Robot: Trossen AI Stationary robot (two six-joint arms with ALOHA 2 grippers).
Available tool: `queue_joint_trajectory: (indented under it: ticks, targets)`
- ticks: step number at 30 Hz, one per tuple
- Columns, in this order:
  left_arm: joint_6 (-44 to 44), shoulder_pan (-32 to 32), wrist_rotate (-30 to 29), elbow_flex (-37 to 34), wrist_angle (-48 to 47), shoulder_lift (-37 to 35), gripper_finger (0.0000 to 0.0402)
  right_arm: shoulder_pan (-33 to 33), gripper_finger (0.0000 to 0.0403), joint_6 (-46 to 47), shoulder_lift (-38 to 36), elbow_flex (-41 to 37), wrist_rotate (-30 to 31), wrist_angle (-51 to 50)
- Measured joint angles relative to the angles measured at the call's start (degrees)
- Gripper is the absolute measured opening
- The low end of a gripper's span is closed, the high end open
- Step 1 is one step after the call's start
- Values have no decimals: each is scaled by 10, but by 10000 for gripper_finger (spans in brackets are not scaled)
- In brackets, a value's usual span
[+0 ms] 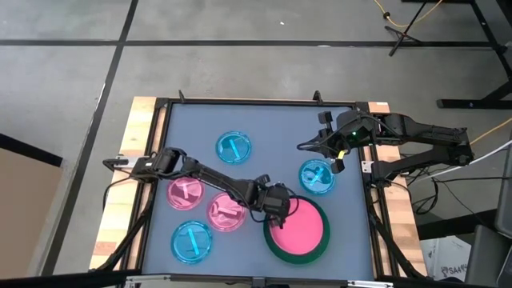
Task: Stack plastic plates
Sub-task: Stack the pink plate on top of the black plate
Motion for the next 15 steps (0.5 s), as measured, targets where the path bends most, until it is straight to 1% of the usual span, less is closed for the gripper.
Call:
queue_joint_trajectory:
  ticks: [5, 7, 10, 15]
  targets:
    - [4, -4, 22, 0, 8, 0, 111, 0, 74, 0, 0, 0, 0, 0]
    - [4, -5, 13, 0, 8, 0, 111, 0, 74, 0, 0, 0, 0, 0]
    - [5, -3, -17, 0, 8, -1, 111, 0, 74, 0, 0, 0, 0, 0]
    - [28, 1, -17, 0, 5, -1, 111, 0, 74, 0, 0, 0, 1, -12]
